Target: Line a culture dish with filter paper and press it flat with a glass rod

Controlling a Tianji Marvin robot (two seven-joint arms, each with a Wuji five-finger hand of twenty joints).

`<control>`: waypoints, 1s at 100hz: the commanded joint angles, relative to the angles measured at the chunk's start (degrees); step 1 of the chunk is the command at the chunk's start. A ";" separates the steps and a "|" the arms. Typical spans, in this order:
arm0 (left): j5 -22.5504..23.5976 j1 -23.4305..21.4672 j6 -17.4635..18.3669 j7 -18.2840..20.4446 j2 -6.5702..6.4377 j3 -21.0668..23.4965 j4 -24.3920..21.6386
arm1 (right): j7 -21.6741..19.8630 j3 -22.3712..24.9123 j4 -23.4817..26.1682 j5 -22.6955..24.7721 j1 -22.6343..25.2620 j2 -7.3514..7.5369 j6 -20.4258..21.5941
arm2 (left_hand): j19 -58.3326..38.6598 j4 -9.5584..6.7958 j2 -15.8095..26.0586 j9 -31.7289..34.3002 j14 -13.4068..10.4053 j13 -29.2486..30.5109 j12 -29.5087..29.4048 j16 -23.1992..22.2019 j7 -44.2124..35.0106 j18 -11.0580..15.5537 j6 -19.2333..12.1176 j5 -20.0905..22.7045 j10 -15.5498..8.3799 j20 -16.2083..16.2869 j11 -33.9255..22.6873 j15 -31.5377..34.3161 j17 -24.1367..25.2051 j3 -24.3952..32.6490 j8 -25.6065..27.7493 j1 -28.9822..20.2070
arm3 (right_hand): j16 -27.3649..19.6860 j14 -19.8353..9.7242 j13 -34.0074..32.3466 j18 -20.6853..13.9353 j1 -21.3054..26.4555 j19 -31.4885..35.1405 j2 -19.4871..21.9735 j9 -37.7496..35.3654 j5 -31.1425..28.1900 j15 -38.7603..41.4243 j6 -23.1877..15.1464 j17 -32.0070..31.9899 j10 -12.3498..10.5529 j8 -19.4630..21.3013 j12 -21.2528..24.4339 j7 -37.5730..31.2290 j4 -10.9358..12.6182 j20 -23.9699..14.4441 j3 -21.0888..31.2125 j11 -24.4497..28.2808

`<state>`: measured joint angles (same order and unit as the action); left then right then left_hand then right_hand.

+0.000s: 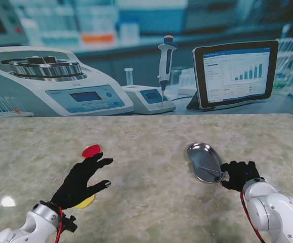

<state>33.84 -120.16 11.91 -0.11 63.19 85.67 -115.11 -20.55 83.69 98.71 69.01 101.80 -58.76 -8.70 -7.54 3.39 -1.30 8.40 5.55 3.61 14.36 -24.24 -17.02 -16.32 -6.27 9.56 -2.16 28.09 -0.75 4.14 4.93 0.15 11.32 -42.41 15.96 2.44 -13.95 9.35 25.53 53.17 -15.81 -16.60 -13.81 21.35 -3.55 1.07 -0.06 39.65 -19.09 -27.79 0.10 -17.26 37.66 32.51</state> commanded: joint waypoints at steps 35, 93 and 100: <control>0.49 -0.06 -0.53 0.06 -0.01 -0.26 -0.04 | 3.02 -0.25 -1.71 -0.35 0.03 -0.22 -0.26 | 3.11 -1.80 0.54 -1.59 -0.41 -1.82 -0.53 0.96 0.75 -0.09 -1.69 -0.49 -1.66 -2.58 0.64 -1.21 0.28 -1.14 -0.34 -1.42 | 1.65 1.04 -2.48 -1.23 -1.26 4.45 -2.06 -0.05 -0.23 4.24 1.24 1.34 2.23 4.99 -2.50 -7.74 -1.95 -1.85 3.59 4.08; 0.91 -0.24 -0.73 0.31 -0.07 0.06 -0.11 | 3.27 -1.20 -3.93 -0.12 -1.50 -0.04 0.01 | 3.32 -1.75 0.54 -1.58 -0.73 -1.79 -1.21 1.54 1.44 -0.01 -1.79 -0.46 -1.97 -2.99 0.78 -1.42 0.22 -1.14 -0.69 -1.60 | 2.67 1.61 -3.99 -1.30 0.11 6.88 -3.17 -0.74 0.29 6.37 1.80 3.45 2.68 3.28 -3.38 -4.72 -1.55 -3.43 6.71 5.27; 0.95 -0.31 -0.72 0.29 -0.06 0.13 -0.11 | 3.92 -1.38 -4.33 -0.29 -1.70 -0.07 -0.03 | 3.33 -1.75 0.54 -1.58 -0.68 -1.76 -1.24 1.61 1.41 0.02 -1.69 -0.43 -1.91 -3.03 0.77 -1.43 0.22 -1.15 -0.68 -1.64 | 3.52 1.83 -5.34 -1.25 0.32 8.58 -3.26 -2.41 -1.40 7.98 1.59 4.80 2.73 3.35 -4.11 -5.64 -1.79 -4.56 7.14 6.52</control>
<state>34.69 -120.04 11.39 -0.03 63.18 85.70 -115.10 -17.07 82.65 94.95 68.86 99.97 -58.73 -8.63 -7.49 3.39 -1.30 8.40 5.55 3.61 14.37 -23.60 -16.91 -16.33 -6.27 9.56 -2.16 27.46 -0.69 4.13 4.93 0.15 11.32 -42.43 18.11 3.10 -17.41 8.68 25.52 58.71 -17.12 -17.81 -14.03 27.44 -1.42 5.04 1.18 43.96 -22.17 -33.71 -0.56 -20.13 43.16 37.49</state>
